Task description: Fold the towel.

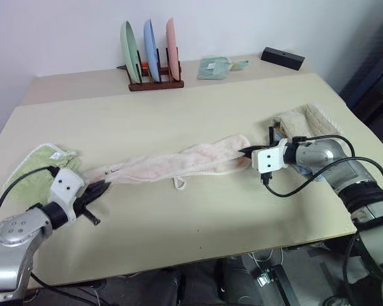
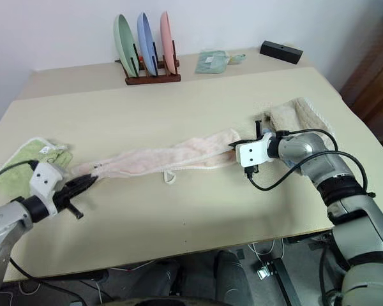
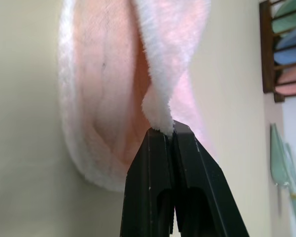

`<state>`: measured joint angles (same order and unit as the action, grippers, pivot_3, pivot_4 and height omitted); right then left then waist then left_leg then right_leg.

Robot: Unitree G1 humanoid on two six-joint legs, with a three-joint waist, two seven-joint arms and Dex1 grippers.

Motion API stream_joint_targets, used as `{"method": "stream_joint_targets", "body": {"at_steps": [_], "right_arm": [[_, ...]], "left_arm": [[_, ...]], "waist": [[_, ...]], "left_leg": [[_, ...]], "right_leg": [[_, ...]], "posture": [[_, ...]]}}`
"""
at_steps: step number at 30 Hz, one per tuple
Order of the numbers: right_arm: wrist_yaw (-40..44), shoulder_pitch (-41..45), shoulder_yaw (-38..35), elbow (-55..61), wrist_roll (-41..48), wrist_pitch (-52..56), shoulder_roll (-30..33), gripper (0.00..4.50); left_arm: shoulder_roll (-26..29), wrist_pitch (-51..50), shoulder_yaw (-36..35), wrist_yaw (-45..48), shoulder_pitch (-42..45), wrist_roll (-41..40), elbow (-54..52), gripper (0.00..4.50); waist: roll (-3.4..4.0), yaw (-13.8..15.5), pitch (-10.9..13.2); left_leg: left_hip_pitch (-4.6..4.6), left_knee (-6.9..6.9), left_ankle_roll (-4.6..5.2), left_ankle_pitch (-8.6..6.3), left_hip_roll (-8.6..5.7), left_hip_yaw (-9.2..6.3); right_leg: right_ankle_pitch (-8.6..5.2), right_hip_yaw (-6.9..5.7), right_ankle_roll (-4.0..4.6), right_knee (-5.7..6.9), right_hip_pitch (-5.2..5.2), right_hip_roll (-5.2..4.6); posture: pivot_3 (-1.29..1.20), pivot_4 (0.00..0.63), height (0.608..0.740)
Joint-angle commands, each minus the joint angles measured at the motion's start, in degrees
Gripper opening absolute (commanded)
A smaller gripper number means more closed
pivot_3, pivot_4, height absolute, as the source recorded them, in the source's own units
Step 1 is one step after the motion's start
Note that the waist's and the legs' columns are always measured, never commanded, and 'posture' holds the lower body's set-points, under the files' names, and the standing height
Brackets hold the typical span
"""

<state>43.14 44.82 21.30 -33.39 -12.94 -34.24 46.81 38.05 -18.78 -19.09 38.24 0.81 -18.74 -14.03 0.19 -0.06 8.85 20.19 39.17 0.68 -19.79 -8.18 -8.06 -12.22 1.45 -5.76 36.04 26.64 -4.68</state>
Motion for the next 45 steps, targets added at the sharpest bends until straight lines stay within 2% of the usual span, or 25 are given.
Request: {"method": "stream_joint_targets", "body": {"at_steps": [1, 5, 9, 11, 14, 17, 21, 25, 27, 29, 32, 35, 39, 45], "right_arm": [[-11.12, 10.72, -3.48, -4.17, -7.79, 3.07, -0.81, 0.01], [-22.11, 22.99, -2.94, -12.74, -14.16, 3.25, -2.30, 0.01], [-25.85, 26.57, -2.46, -16.72, -16.14, 1.48, -2.75, 0.01], [-23.54, 28.22, -4.40, -14.80, -13.40, 0.00, -1.99, 0.01], [-15.34, 23.98, -6.78, -8.38, -6.17, -0.76, -0.99, 0.01], [-5.28, 15.85, -8.74, 1.75, 2.53, 2.52, 0.23, 0.01], [11.16, -0.84, -10.27, 20.29, 15.36, 14.84, 6.39, 0.01], [18.28, -11.34, -12.21, 32.41, 22.06, 26.24, 9.86, 0.01], [20.91, -15.37, -12.50, 36.95, 24.70, 31.50, 11.05, 0.01], [23.20, -18.50, -12.99, 40.75, 26.87, 35.92, 12.29, 0.01], [28.10, -24.30, -14.25, 45.69, 29.35, 41.48, 16.77, 0.01], [28.92, -24.55, -15.59, 46.88, 29.99, 43.10, 17.21, 0.01], [25.91, -17.04, -14.21, 40.82, 24.93, 39.40, 12.16, 0.01], [21.52, -5.85, -10.40, 22.88, 15.17, 29.04, 3.91, 0.01]], "left_arm": [[1.12, 5.42, 0.75, -6.96, 17.00, 4.98, 11.18, 0.00], [2.33, 13.17, 2.58, -13.86, 37.59, 10.96, 28.75, 0.00], [2.51, 17.79, 3.15, -15.05, 43.59, 12.43, 35.62, 0.00], [3.97, 18.11, 2.93, -12.70, 46.77, 10.98, 35.20, 0.00], [6.21, 15.20, 2.07, -6.63, 39.94, 7.85, 28.43, 0.00], [7.92, 10.62, 0.08, -1.54, 28.79, 3.53, 19.20, 0.00], [10.25, 0.10, -5.26, 6.44, 8.65, -5.17, 2.86, 0.00], [11.97, -6.59, -8.95, 11.14, -7.09, -8.57, -6.93, 0.00], [12.04, -8.91, -9.49, 12.14, -13.77, -8.66, -10.33, 0.00], [11.70, -10.22, -9.77, 12.29, -17.40, -8.95, -12.29, 0.00], [11.08, -13.33, -12.20, 14.43, -23.19, -11.97, -14.45, 0.00], [11.02, -13.48, -12.75, 15.32, -25.83, -12.17, -15.51, 0.00], [8.58, -9.41, -11.12, 9.61, -18.89, -8.57, -9.79, 0.00], [6.33, -5.66, -6.84, 4.49, -6.93, -4.01, 0.51, 0.00]], "waist": [[-0.01, 0.38, 0.00], [-0.06, 0.43, -0.01], [-0.14, -0.89, -0.08], [-0.19, -1.35, -0.04], [-0.18, -2.72, -0.05], [-0.10, -4.08, -0.10], [-0.09, -4.06, -0.08], [-0.04, -2.96, 0.02], [0.02, -1.96, 0.05], [0.08, -0.61, 0.08], [0.06, 1.15, 0.08], [0.05, 1.67, 0.07], [0.05, 2.20, 0.07], [-0.04, 2.17, 0.02]], "left_leg": [[0.01, 0.02, -0.05, 0.03, 0.00, 0.01], [0.24, -0.05, -0.07, 0.04, -0.01, 0.02], [0.24, -0.10, -0.05, 0.04, -0.04, 0.05], [0.34, -0.11, 0.00, 0.01, -0.10, 0.06], [1.15, 0.13, 0.01, 0.02, -0.12, 0.08], [1.16, 0.05, 0.01, 0.02, -0.06, 0.09], [1.18, -0.01, 0.01, 0.01, -0.02, 0.10], [1.26, 0.01, 0.04, -0.01, -0.05, 0.17], [0.90, 0.02, 0.04, -0.01, -0.03, 0.25], [0.02, -0.12, 0.16, -0.10, 0.01, 0.25], [-0.28, -0.04, 0.37, -0.23, 0.05, 0.24], [-0.25, 0.03, 0.46, -0.28, 0.03, 0.30], [-0.28, 0.04, 0.43, -0.26, 0.05, 0.37], [-0.23, 0.01, 0.37, -0.23, 0.08, 0.36]], "right_leg": [[0.04, -0.01, 0.05, 0.01, 0.02, 0.01], [0.06, -0.06, 0.07, -0.02, 0.30, -0.01], [0.06, -0.43, 0.07, -0.03, 0.45, -0.22], [0.06, -0.62, 0.07, -0.04, 0.57, -0.31], [0.06, -0.65, 0.07, 0.04, 1.34, -0.37], [0.06, -0.64, 0.07, 0.13, 1.47, -0.37], [0.06, -0.56, 0.08, 0.11, 1.54, -0.31], [0.09, -0.54, 0.13, 0.13, 1.48, -0.33], [0.20, -0.49, 0.21, 0.07, 1.08, -0.30], [0.20, -0.50, 0.21, -0.08, 0.21, -0.28], [0.20, -0.56, 0.19, -0.34, -0.24, -0.26], [0.32, -0.54, 0.01, -0.63, -0.35, -0.27], [0.38, -0.53, -0.01, -0.67, -0.36, -0.26], [0.41, -0.56, 0.02, -0.71, -0.29, -0.23]], "posture": [[0.00, 0.150, 0.740], [0.00, 0.150, 0.740], [0.00, 0.150, 0.740], [0.00, 0.150, 0.740], [0.00, 0.150, 0.740], [0.00, 0.150, 0.740], [0.00, 0.150, 0.740], [0.00, 0.150, 0.740], [0.00, 0.150, 0.740], [0.00, 0.150, 0.740], [0.00, 0.150, 0.740], [0.00, 0.150, 0.740], [0.00, 0.150, 0.740], [0.00, 0.150, 0.740]]}}
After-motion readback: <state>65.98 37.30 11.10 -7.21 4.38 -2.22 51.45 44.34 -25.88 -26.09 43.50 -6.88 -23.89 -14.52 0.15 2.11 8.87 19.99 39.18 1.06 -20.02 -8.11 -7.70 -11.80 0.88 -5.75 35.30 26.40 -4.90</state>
